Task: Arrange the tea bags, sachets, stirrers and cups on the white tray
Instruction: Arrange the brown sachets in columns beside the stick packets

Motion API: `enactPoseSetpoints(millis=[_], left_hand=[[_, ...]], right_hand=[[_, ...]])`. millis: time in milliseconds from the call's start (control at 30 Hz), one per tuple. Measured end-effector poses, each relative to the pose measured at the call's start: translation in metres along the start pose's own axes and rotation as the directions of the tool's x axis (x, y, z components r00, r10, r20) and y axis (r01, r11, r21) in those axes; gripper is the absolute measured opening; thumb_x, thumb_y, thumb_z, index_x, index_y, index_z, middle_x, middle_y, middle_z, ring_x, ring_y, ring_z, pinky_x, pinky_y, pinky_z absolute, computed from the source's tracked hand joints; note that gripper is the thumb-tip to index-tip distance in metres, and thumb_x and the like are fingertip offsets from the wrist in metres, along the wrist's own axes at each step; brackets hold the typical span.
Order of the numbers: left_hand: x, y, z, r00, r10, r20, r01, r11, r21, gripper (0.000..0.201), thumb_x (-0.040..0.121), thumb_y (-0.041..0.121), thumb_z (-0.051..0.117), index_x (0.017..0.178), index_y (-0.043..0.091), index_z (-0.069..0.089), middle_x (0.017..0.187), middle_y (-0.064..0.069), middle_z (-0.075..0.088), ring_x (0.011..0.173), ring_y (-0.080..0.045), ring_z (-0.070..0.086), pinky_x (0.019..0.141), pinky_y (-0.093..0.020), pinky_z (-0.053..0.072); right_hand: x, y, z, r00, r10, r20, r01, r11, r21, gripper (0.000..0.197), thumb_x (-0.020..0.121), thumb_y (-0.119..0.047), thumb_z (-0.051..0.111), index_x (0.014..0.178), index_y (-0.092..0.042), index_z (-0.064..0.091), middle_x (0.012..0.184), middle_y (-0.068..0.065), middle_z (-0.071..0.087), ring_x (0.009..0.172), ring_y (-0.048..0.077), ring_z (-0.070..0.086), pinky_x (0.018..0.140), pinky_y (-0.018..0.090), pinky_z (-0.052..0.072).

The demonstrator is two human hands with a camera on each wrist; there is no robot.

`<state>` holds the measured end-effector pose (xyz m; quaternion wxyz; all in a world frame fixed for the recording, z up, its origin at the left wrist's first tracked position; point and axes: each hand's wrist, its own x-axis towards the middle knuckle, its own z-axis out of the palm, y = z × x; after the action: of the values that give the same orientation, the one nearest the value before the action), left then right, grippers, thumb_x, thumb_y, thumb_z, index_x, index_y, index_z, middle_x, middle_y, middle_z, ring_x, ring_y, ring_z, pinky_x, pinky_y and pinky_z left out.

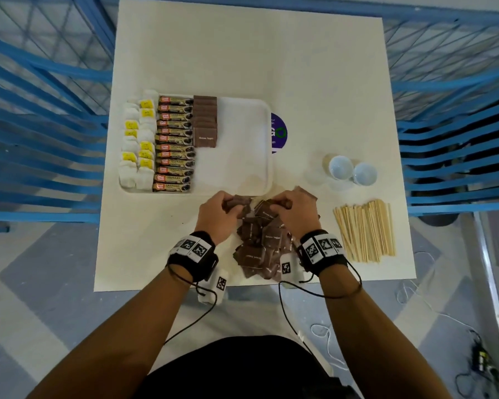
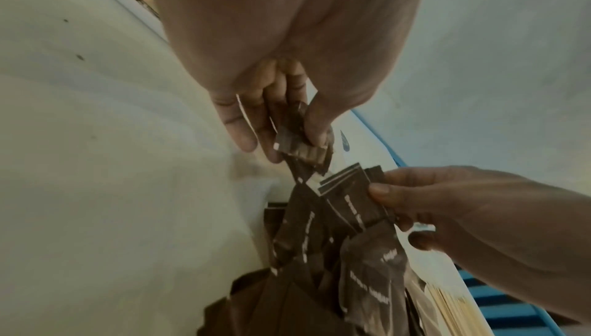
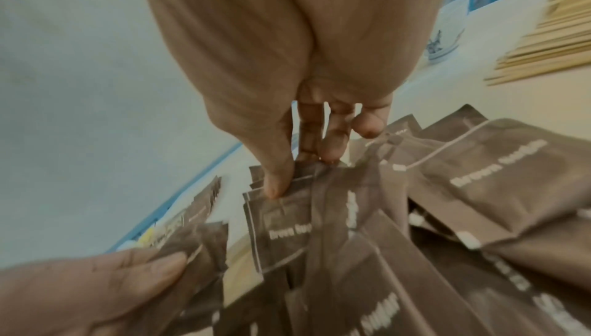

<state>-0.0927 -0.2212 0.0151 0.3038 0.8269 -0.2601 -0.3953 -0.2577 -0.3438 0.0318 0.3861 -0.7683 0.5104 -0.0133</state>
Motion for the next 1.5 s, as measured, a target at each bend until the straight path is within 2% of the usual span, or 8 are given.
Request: enactPoseSetpoints(millis=[67, 200, 333, 600, 767, 967, 1200, 1500], left_hand=[[0.001, 0.001, -0.007, 1.000, -0.009, -0.010, 0.009, 0.998, -0.054, 0.016, 0.093, 0.022, 0.070, 0.105, 0.015, 0.061, 0.099, 0.001, 0.067, 0.090, -0.018, 0.060, 0.079, -0.025, 0.042], [0.008, 0.006, -0.018, 0.998, -0.056, -0.018, 0.050, 0.969, -0.243, 0.011, 0.095, 0.021, 0.067, 0.100, 0.014, 0.059, 0.095, 0.000, 0.067, 0.092, -0.022, 0.065, 0.083, -0.037, 0.054], [0.014, 0.022, -0.030, 0.987, -0.085, 0.137, 0.153, 0.755, -0.637, 0.012, 0.101, 0.000, 0.053, 0.113, 0.000, 0.052, 0.117, -0.027, 0.068, 0.100, -0.034, 0.074, 0.086, -0.053, 0.061], [0.011, 0.053, -0.063, 0.923, 0.019, 0.385, 0.338, 0.442, -0.831, 0.033, 0.097, -0.004, 0.043, 0.129, -0.002, 0.051, 0.120, -0.027, 0.065, 0.103, -0.043, 0.069, 0.084, -0.056, 0.060], [0.013, 0.041, -0.078, 0.921, 0.019, 0.389, 0.333, 0.481, -0.811, 0.033, 0.098, -0.005, 0.055, 0.130, -0.002, 0.059, 0.126, -0.029, 0.065, 0.110, -0.046, 0.068, 0.082, -0.049, 0.062], [0.020, 0.023, -0.095, 0.959, -0.007, 0.283, 0.256, 0.449, -0.856, 0.032, 0.093, -0.009, 0.061, 0.121, 0.007, 0.064, 0.118, -0.018, 0.071, 0.100, -0.036, 0.072, 0.081, -0.049, 0.063], [0.030, 0.009, -0.114, 0.972, -0.081, 0.222, 0.233, 0.477, -0.847, 0.036, 0.094, -0.003, 0.065, 0.129, 0.000, 0.059, 0.123, -0.024, 0.069, 0.108, -0.045, 0.069, 0.085, -0.056, 0.061], [0.052, -0.013, -0.136, 0.975, -0.187, 0.118, 0.206, 0.569, -0.796, 0.026, 0.091, -0.004, 0.068, 0.116, 0.004, 0.066, 0.120, -0.023, 0.069, 0.102, -0.038, 0.073, 0.079, -0.056, 0.062]], right_hand=[[0.001, -0.003, -0.009, 1.000, 0.016, -0.026, -0.015, 0.999, 0.037, 0.013, 0.086, -0.019, 0.076, 0.099, -0.019, 0.077, 0.082, -0.018, 0.064, 0.075, -0.003, 0.056, 0.075, 0.005, 0.042], [0.007, -0.014, -0.025, 0.996, 0.045, -0.070, -0.033, 0.985, 0.170, 0.012, 0.085, -0.017, 0.077, 0.097, -0.021, 0.077, 0.086, -0.010, 0.071, 0.078, 0.005, 0.062, 0.080, 0.024, 0.052], [0.016, -0.034, -0.040, 0.996, -0.010, -0.087, 0.035, 0.956, 0.293, 0.012, 0.087, -0.015, 0.075, 0.096, -0.023, 0.076, 0.089, -0.007, 0.074, 0.082, 0.008, 0.067, 0.081, 0.025, 0.053], [0.034, -0.082, -0.022, 0.990, -0.137, -0.020, 0.138, 0.961, 0.238, 0.015, 0.091, -0.020, 0.072, 0.105, -0.019, 0.078, 0.097, -0.005, 0.075, 0.091, 0.012, 0.066, 0.086, 0.020, 0.048], [0.038, -0.101, 0.000, 0.984, -0.176, 0.001, 0.174, 0.976, 0.132, 0.015, 0.093, -0.026, 0.069, 0.106, -0.023, 0.076, 0.099, -0.008, 0.069, 0.088, 0.006, 0.061, 0.072, 0.000, 0.038], [0.039, -0.117, 0.018, 0.992, -0.087, 0.088, 0.056, 0.948, 0.314, 0.024, 0.085, -0.030, 0.079, 0.101, -0.015, 0.069, 0.083, 0.000, 0.073, 0.066, 0.013, 0.068, 0.062, 0.028, 0.058], [0.062, -0.132, 0.034, 0.987, -0.161, 0.030, 0.146, 0.946, 0.289, 0.008, 0.089, -0.024, 0.074, 0.095, -0.027, 0.070, 0.087, -0.009, 0.072, 0.077, 0.013, 0.066, 0.076, 0.031, 0.058], [0.103, -0.144, 0.052, 0.995, -0.070, 0.073, 0.040, 0.936, 0.350, 0.010, 0.086, -0.025, 0.077, 0.093, -0.023, 0.070, 0.084, -0.003, 0.074, 0.072, 0.014, 0.068, 0.068, 0.029, 0.055]])
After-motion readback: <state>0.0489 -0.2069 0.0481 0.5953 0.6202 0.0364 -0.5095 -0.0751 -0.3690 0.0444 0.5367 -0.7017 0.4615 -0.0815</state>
